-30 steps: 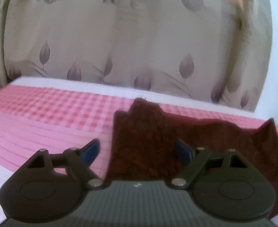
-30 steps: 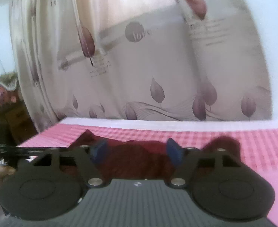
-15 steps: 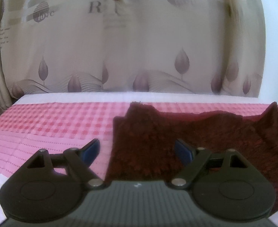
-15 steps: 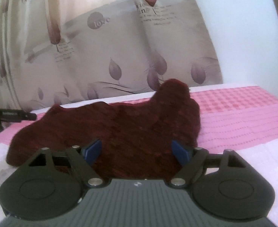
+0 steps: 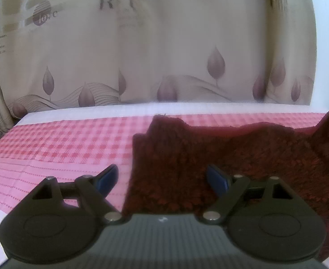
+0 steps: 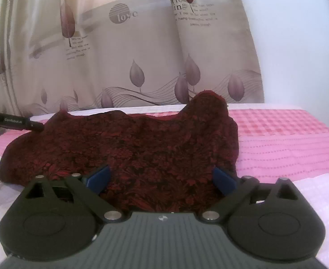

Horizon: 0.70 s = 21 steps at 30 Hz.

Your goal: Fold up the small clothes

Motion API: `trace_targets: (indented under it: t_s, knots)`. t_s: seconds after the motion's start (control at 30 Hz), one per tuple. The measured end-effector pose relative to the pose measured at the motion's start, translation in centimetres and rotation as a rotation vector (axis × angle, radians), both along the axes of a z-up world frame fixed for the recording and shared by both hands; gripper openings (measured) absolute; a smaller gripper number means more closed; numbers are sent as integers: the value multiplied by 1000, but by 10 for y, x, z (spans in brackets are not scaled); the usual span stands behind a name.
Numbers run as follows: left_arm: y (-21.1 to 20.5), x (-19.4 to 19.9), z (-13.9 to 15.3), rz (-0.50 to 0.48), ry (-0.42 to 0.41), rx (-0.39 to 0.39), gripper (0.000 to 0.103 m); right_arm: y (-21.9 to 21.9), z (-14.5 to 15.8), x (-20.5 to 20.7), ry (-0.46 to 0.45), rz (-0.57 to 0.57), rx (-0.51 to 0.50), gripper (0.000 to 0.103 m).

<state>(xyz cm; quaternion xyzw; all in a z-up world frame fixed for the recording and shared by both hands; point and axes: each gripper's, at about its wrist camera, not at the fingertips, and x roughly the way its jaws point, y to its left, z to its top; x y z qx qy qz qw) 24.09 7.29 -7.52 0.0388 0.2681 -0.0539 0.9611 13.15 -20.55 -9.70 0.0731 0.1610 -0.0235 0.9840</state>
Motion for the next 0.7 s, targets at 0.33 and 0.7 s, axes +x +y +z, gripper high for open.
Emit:
trace_targets:
  t_s: [0.33, 0.7]
  knots:
    - [1, 1, -2, 2, -4, 13, 93, -1, 0, 3, 13, 6, -9, 103]
    - [41, 16, 0, -40, 41, -160, 97, -3, -1, 5, 24, 11, -3, 103]
